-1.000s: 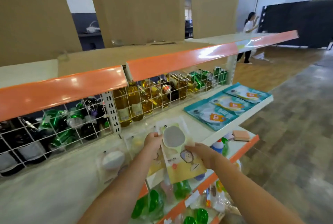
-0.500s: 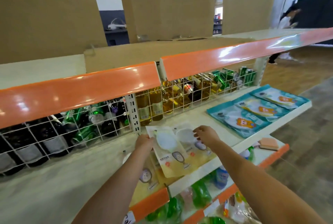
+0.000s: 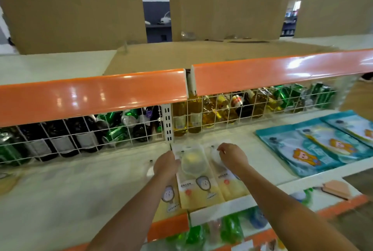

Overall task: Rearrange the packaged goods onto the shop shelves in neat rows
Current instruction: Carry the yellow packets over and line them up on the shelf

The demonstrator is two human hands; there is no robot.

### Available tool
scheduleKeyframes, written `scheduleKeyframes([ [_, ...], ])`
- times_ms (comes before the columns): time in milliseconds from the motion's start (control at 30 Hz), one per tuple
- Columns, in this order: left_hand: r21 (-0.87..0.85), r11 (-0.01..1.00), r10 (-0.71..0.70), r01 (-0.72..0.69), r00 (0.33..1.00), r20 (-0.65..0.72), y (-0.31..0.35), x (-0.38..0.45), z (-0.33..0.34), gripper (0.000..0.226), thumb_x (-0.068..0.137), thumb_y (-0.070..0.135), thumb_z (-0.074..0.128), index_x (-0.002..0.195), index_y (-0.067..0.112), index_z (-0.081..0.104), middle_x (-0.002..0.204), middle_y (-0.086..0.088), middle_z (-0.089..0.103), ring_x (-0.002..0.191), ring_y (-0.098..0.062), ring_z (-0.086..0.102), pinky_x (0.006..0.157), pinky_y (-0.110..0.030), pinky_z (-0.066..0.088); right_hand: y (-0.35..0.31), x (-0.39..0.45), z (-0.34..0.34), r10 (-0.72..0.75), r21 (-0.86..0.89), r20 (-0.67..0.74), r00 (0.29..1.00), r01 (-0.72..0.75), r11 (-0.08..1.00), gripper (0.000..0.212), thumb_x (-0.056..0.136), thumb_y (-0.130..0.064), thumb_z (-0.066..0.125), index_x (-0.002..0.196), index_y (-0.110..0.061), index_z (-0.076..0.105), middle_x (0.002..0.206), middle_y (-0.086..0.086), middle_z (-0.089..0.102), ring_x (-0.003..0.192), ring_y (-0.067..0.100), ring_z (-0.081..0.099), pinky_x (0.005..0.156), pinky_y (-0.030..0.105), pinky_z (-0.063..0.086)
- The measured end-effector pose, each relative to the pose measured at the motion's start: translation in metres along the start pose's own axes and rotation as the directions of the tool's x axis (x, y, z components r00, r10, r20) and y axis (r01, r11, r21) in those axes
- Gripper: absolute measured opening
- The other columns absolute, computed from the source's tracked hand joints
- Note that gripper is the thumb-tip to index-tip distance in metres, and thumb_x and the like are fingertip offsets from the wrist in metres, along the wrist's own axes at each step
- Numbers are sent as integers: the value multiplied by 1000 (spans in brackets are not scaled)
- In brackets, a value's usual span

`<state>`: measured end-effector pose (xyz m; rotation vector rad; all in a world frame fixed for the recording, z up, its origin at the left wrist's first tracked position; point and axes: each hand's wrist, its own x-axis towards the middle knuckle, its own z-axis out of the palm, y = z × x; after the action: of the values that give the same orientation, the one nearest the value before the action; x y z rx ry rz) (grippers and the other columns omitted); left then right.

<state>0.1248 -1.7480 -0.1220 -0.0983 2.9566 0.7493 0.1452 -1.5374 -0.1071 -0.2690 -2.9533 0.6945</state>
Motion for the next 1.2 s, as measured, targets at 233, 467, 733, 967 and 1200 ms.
scheduleKeyframes([
  [233,297,954,49,-43,999,-12,1,-1,5,39,97,39,41,120,8,52,124,-12,54,116,-28,51,89,-35,42,4,7,7,-94,-69,28,995,96,993,35,93,-17,39,118,-20,63,118,5,63,108,23,57,89,32,48],
  [467,431,902,55,-24,997,-59,1,-6,-5,44,99,43,35,125,10,49,128,-11,51,118,-28,48,94,-38,40,-5,11,8,-176,-156,40,984,180,971,33,94,-22,40,120,-19,61,118,6,62,107,25,57,89,33,48],
  [733,435,900,13,20,997,-71,-24,-33,-20,38,101,37,32,129,16,45,130,-9,47,119,-27,46,96,-38,38,-47,1,24,-389,-178,134,912,408,896,34,96,-21,36,125,-19,55,125,5,58,116,24,49,94,35,41],
  [967,400,893,-136,205,971,-195,-69,-69,-52,39,100,37,35,133,19,44,134,-8,45,124,-27,41,98,-40,36,-129,-27,59,-560,-144,218,799,594,792,38,95,-20,38,132,-19,48,134,5,50,125,24,42,100,37,37],
  [1200,362,857,-248,366,910,-333,-147,-134,-93,35,97,31,39,129,21,49,130,-10,47,122,-29,41,97,-44,37,-225,-88,103,-740,-45,259,621,773,633,40,96,-26,41,136,-22,44,141,0,42,132,22,33,104,37,34],
])
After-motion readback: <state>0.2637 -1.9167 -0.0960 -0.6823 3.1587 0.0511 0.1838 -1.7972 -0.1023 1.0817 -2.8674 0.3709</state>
